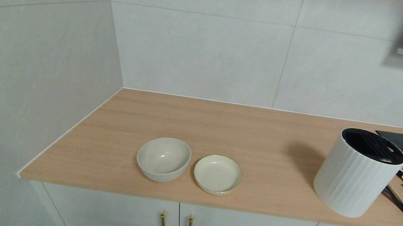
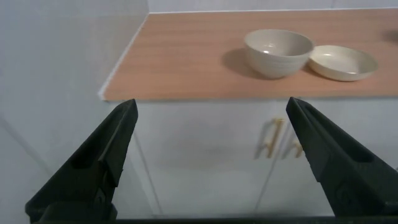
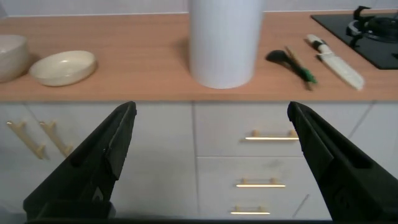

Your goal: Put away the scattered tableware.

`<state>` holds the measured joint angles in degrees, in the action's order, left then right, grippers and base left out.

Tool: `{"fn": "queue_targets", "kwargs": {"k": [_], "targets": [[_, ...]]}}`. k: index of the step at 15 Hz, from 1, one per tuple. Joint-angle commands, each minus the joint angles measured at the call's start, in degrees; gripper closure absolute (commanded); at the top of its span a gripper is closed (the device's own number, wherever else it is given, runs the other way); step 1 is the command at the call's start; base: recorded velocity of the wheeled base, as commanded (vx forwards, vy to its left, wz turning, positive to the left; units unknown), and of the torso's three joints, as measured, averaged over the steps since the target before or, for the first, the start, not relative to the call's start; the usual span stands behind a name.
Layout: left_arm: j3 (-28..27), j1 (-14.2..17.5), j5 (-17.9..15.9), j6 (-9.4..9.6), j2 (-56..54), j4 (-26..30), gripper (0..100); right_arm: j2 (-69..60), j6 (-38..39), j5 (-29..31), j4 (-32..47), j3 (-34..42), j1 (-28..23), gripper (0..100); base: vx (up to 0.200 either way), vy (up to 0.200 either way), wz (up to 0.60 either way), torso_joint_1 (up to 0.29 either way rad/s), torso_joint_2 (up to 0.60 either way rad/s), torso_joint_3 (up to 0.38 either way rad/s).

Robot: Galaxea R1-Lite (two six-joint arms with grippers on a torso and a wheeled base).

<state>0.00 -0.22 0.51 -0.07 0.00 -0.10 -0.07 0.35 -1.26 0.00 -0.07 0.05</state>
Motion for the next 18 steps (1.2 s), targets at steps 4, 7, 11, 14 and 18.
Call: {"fn": "queue_targets", "kwargs": {"k": [4, 7, 11, 14, 18], "targets": [[0.0, 0.0, 0.0, 0.07, 0.1, 0.0, 0, 0.1, 0.0, -0.1, 0.0, 0.0, 0.0, 0, 0.0, 0.15, 0.0, 0.004, 0.0, 0.004], [0.0, 0.0, 0.0, 0.07, 0.1, 0.0, 0, 0.1, 0.0, -0.1, 0.0, 0.0, 0.0, 0, 0.0, 0.0, 0.0, 0.0, 0.0, 0.0], [0.0, 0.0, 0.0, 0.07, 0.1, 0.0, 0, 0.1, 0.0, 0.0, 0.0, 0.0, 0.0, 0, 0.0, 0.0, 0.0, 0.0, 0.0, 0.0], [0.0, 0.0, 0.0, 0.07, 0.1, 0.0, 0, 0.1, 0.0, -0.1, 0.0, 0.0, 0.0, 0, 0.0, 0.0, 0.0, 0.0, 0.0, 0.0], [0.0, 0.0, 0.0, 0.07, 0.1, 0.0, 0, 0.1, 0.0, 0.0, 0.0, 0.1, 0.0, 0, 0.0, 0.0, 0.0, -0.012, 0.02, 0.014]]}}
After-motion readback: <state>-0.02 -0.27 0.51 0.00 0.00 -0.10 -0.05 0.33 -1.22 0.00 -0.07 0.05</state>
